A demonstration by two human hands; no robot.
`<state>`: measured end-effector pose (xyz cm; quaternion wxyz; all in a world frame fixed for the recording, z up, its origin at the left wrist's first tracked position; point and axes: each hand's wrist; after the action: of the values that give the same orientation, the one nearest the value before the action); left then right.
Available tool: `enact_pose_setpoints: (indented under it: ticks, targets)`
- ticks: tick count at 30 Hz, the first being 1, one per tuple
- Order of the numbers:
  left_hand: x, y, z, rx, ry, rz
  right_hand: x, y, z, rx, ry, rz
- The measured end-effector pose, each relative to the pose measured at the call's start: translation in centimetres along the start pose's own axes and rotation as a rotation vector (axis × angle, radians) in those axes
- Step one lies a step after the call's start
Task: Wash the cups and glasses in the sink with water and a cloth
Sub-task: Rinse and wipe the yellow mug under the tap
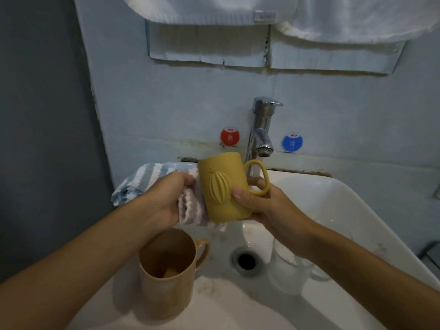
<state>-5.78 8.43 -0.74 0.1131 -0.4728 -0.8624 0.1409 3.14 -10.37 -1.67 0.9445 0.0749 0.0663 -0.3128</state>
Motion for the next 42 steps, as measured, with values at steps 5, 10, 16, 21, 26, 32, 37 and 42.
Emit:
enact_pose_setpoints:
  ticks: [5, 10, 16, 21, 26, 32, 37, 42]
  targets:
    - [-0.3, -0.2, 0.1, 0.067, -0.009, 0.064, 0.0, 0.1, -0.6, 0.021, 0.032, -0.012]
    - [-0.8, -1.2, -0.4, 0.112, -0.008, 0.138, 0.1, 0.2, 0.0, 0.066, 0.041, -0.013]
    - [-0.7, -1.8, -0.4, 0.148, -0.063, 0.210, -0.1, 0.1, 0.5, 0.103, 0.054, 0.048]
    - [0.0, -1.2, -0.5, 0.128, -0.070, 0.174, -0.3, 0.1, 0.9, 0.164, -0.064, -0.021]
    - [0.4, -1.1, -0.8, -0.097, -0.061, -0.128, 0.0, -0.1, 0.5, 0.203, -0.119, -0.073]
    - [0.3, -1.2, -1.4, -0.385, -0.085, -0.297, 0.3, 0.2, 0.0, 0.176, -0.123, -0.100]
    - [0.0, -2.2, -1.7, -0.698, 0.167, -0.454, 0.5, 0.0, 0.6, 0.195, -0.174, -0.098]
    - [-0.8, -2.3, -1.3, -0.711, 0.385, -0.239, 0.4, -0.4, 0.6, 0.217, -0.225, -0.061]
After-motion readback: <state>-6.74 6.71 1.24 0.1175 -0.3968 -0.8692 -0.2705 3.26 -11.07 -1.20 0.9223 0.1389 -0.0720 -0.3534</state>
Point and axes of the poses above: each hand's wrist, its own y-axis towards the middle knuckle, its own x-axis out of the back of the hand, z = x × y, and after that the axes turned 14 degrees about y, right-handed
